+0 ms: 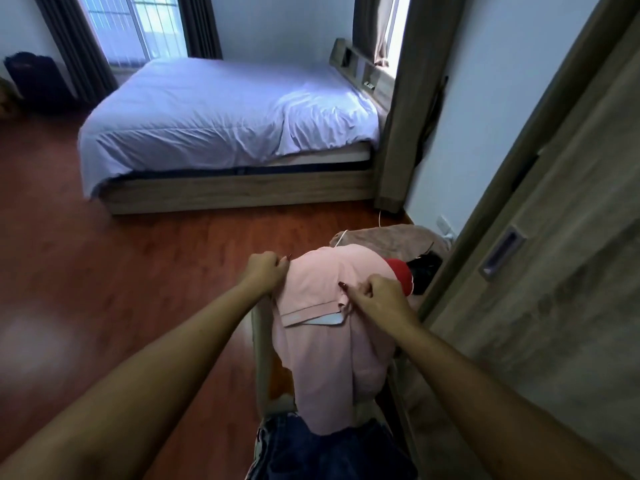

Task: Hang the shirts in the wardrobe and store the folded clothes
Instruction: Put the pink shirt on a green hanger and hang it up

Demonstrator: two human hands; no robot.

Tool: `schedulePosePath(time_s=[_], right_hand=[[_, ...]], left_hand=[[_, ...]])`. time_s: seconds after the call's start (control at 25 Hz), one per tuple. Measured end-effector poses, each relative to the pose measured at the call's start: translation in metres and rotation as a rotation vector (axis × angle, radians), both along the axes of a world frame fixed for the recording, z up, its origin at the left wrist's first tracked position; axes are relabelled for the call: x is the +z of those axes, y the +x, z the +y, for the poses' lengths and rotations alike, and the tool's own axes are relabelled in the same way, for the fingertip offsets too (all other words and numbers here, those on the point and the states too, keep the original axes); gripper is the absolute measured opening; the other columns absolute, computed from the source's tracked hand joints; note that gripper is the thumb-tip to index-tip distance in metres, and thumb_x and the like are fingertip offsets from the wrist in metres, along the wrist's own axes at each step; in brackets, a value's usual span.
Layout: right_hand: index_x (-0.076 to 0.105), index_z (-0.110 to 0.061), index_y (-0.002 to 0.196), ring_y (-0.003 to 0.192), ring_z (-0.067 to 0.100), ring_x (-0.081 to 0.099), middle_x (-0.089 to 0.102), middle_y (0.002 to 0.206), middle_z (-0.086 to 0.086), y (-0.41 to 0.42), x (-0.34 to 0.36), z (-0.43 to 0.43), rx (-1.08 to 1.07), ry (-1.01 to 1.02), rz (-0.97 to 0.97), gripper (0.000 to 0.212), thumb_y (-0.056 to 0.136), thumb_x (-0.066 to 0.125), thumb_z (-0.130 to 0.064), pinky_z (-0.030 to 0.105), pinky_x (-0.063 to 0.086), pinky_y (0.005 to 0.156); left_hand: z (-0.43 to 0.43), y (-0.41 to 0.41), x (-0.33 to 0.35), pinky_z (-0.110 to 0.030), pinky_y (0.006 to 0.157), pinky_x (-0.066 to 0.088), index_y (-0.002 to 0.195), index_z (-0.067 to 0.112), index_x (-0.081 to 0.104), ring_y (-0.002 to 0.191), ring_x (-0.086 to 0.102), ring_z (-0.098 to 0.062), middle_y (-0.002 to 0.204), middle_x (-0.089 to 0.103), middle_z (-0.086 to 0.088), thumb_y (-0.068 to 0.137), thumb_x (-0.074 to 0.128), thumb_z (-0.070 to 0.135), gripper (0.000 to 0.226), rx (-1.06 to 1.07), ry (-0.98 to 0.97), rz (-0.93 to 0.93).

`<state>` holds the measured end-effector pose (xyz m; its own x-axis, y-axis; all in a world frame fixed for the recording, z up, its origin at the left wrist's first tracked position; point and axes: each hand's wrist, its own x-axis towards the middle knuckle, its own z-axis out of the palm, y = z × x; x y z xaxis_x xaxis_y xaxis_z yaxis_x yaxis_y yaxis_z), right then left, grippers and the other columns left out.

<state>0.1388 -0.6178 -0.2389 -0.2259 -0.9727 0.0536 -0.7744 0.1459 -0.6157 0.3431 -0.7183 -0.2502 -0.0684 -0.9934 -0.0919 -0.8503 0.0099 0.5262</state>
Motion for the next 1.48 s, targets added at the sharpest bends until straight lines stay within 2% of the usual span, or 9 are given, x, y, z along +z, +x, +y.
schedulePosePath(time_s=[0.24,0.36,0.52,0.72,0.84,1.0,1.28,1.4,1.48], right_hand=[[0.046,-0.005,0.063,0.055,0.008,0.037,0.045,0.059,-0.001,0.005,0.022,0.008,0.098,-0.211,-0.286,0.027,0.090,0.052,-0.007,0.023,0.031,0.054],[0.051,-0.007,0.068,0.061,0.007,0.043,0.047,0.064,-0.001,0.009,0.041,0.020,0.204,-0.267,-0.512,0.022,0.089,0.052,-0.013,0.024,0.037,0.058],[0.042,-0.026,0.060,0.059,0.000,0.038,0.042,0.059,-0.012,0.008,0.029,0.038,0.362,-0.221,-0.496,0.023,0.081,0.052,-0.027,0.020,0.032,0.056],[0.058,-0.024,0.061,0.059,0.001,0.052,0.060,0.062,-0.013,-0.019,0.014,0.053,0.174,-0.123,-0.404,0.025,0.086,0.055,-0.026,0.023,0.044,0.061],[0.062,-0.003,0.083,0.065,0.016,0.063,0.066,0.076,0.010,-0.039,0.054,0.058,-0.162,0.043,-1.017,0.030,0.096,0.045,-0.024,0.026,0.056,0.057],[0.064,-0.009,0.117,0.092,0.028,0.069,0.070,0.105,0.018,-0.069,0.092,0.114,-0.035,0.205,-1.607,0.051,0.096,0.035,-0.045,0.038,0.061,0.067],[0.051,0.000,0.129,0.104,0.023,0.065,0.066,0.116,0.016,-0.103,0.099,0.278,-0.125,-0.188,-1.470,0.035,0.098,0.039,-0.012,0.029,0.058,0.082],[0.064,-0.007,0.103,0.083,0.016,0.063,0.067,0.092,0.012,-0.100,0.109,0.351,-0.105,-0.256,-1.139,0.020,0.095,0.046,-0.009,0.025,0.054,0.067],[0.068,-0.011,0.080,0.079,0.017,0.060,0.067,0.081,0.009,-0.098,0.110,0.396,-0.136,-0.315,-1.003,0.018,0.091,0.054,-0.013,0.032,0.048,0.068]], left_hand=[[-0.037,-0.014,0.005,-0.039,0.100,0.039,0.138,0.002,0.043,0.127,0.045,-0.037,0.145,0.042,-0.021,0.096,0.033,0.051,0.065,-0.015,0.426,-0.058],[-0.050,-0.016,0.005,-0.038,0.081,0.047,0.135,0.003,0.044,0.118,0.052,-0.034,0.139,0.047,-0.017,0.087,0.058,0.048,0.068,0.098,0.554,0.183],[-0.056,-0.025,0.010,-0.029,0.059,0.038,0.085,0.010,0.061,0.080,0.053,-0.025,0.090,0.064,-0.015,0.088,0.061,0.034,0.024,0.193,0.201,0.454],[0.014,-0.050,0.065,-0.039,0.089,0.047,0.103,0.018,0.059,0.098,0.059,-0.020,0.105,0.063,-0.007,0.095,0.051,0.033,0.019,-0.095,-0.040,0.997],[0.083,-0.067,0.088,-0.048,0.093,0.045,0.107,0.007,0.057,0.100,0.057,-0.028,0.108,0.058,-0.023,0.092,0.054,0.020,0.020,-0.464,0.050,1.095],[0.178,-0.095,0.125,-0.027,0.076,0.045,0.090,0.006,0.057,0.084,0.053,-0.014,0.086,0.056,-0.002,0.090,0.057,0.014,0.009,-0.903,0.093,0.887],[0.329,-0.128,0.155,-0.010,0.065,0.044,0.074,0.022,0.059,0.068,0.057,0.008,0.071,0.057,0.010,0.094,0.052,0.023,0.021,-0.756,-0.025,0.762],[0.367,-0.134,0.162,-0.020,0.081,0.050,0.100,0.019,0.067,0.090,0.064,0.000,0.098,0.071,0.002,0.081,0.054,0.062,0.049,-0.777,-0.195,0.586],[0.390,-0.140,0.167,-0.013,0.082,0.047,0.109,0.031,0.063,0.098,0.060,0.010,0.105,0.067,0.026,0.078,0.063,0.055,0.040,-0.869,-0.315,0.479]])
